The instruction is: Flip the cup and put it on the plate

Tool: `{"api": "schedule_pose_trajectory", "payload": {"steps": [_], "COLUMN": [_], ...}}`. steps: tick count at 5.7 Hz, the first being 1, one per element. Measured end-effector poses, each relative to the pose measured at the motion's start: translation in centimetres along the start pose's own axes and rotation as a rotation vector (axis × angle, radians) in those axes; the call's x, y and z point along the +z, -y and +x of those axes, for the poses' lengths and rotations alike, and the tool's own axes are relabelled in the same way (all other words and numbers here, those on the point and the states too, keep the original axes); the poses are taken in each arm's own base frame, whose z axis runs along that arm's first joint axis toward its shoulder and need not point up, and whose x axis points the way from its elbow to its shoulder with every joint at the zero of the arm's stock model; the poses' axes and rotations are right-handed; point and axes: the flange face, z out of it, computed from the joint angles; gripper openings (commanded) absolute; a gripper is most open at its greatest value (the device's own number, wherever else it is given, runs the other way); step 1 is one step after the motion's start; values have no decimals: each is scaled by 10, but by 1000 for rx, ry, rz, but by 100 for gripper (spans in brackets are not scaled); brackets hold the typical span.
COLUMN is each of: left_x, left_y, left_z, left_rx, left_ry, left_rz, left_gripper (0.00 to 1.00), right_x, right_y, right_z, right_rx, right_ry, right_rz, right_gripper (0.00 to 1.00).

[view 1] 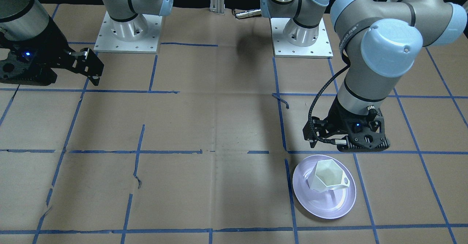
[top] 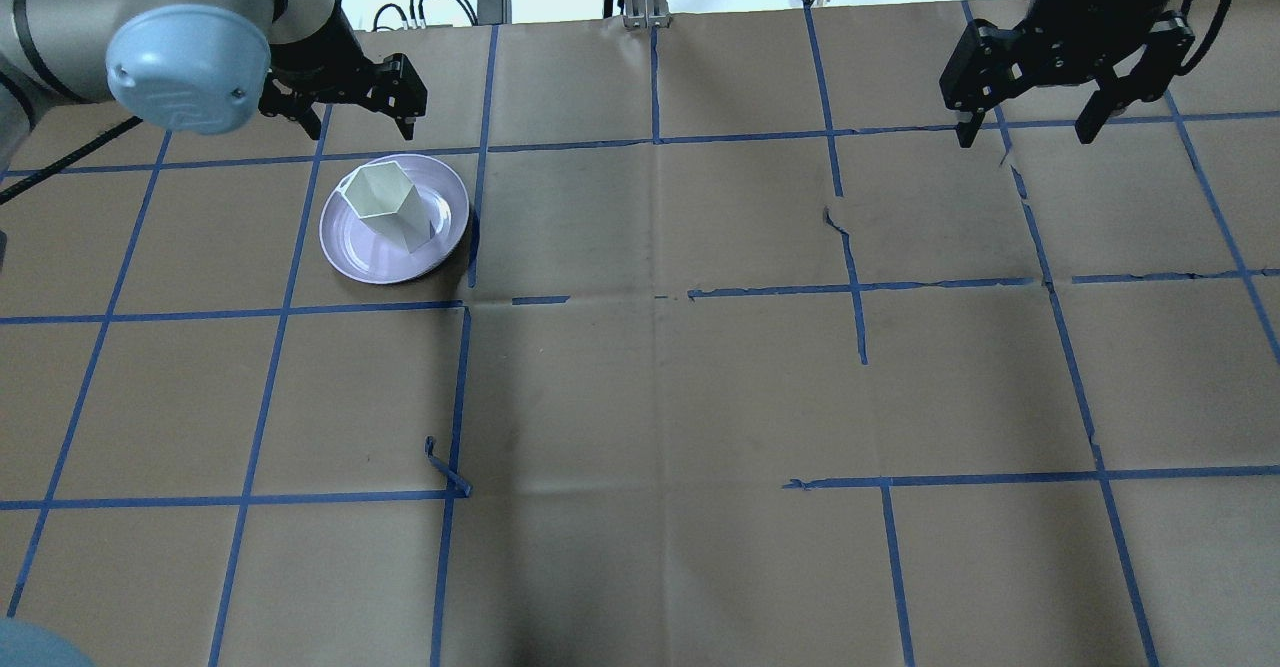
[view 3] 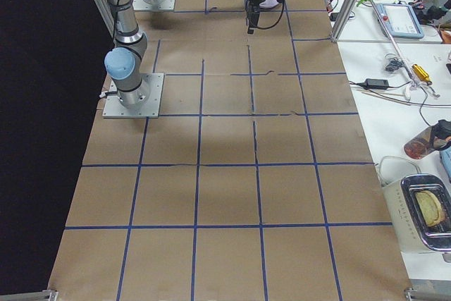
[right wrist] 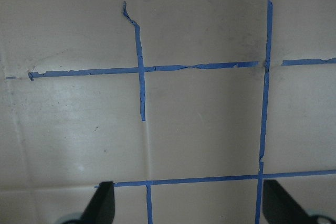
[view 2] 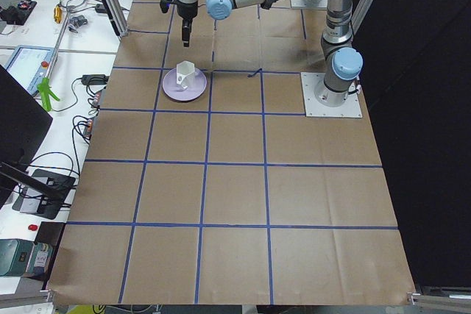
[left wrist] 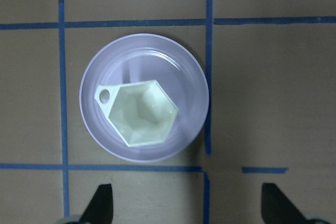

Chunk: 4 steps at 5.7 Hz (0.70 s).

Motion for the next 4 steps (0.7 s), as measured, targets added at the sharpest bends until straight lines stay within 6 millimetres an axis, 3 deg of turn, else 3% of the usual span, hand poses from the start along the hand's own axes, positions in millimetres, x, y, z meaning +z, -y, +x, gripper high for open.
{"api": "schedule_pose_trajectory", "payload": {"steps": [2,4], "left_x": [-54,-78], "left_y": [-39,-74], "left_z": [29,46], "left_rx": [-3,19], "left_ry": [-52,-10], "left_rz": [-50,-121], "left_gripper": [99,100], "right_x": [0,0], "right_y": [0,0], "right_z": [0,0], "right_rx": [0,0], "right_ry": [0,0], "right_rz": [0,0], "right_gripper": [100,100]}}
